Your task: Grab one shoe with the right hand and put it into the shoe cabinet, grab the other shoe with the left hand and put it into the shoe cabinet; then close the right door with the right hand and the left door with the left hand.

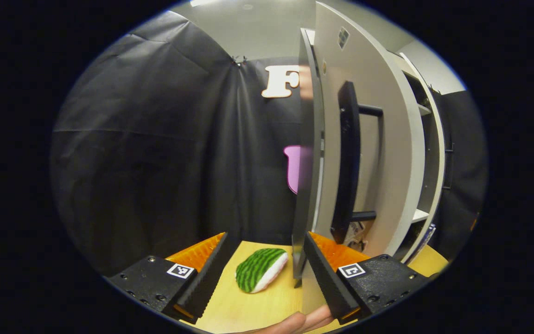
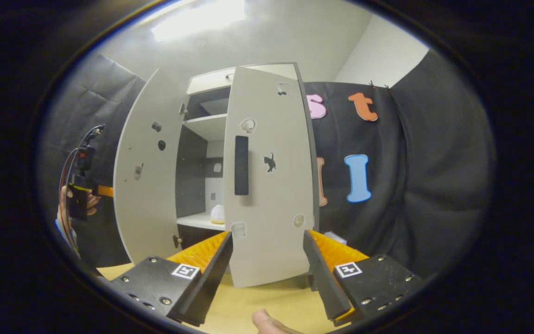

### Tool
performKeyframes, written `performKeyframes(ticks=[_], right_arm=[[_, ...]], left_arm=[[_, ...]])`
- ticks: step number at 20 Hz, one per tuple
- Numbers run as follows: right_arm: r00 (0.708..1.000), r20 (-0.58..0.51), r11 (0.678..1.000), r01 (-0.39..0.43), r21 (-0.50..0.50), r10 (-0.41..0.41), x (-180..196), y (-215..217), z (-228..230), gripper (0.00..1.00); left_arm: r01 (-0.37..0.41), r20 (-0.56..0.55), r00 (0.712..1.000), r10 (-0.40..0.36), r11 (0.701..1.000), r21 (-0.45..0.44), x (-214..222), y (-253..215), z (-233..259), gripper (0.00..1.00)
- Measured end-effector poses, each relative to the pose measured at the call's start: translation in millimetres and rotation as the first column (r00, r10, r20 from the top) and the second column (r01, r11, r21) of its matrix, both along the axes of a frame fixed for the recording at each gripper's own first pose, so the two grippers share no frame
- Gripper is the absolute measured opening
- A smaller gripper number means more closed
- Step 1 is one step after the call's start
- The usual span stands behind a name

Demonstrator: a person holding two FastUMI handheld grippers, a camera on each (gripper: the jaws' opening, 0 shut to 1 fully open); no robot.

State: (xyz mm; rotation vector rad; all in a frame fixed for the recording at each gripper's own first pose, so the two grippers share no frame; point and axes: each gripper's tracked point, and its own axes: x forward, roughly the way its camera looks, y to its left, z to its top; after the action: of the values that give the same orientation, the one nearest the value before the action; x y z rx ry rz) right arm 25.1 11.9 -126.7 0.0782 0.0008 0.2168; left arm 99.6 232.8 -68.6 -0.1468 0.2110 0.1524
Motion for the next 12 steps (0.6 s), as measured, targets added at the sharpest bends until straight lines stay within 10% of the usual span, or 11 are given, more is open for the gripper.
performKeyframes(ticks=[12], right_arm=[[1.0, -0.02, 0.998, 0.023, 0.05, -0.022, -18, -33, -17, 0.9]], left_arm=[[0.047, 0.018, 0.999, -0.048, 0.998, 0.029, 24, -112, 17, 0.87]])
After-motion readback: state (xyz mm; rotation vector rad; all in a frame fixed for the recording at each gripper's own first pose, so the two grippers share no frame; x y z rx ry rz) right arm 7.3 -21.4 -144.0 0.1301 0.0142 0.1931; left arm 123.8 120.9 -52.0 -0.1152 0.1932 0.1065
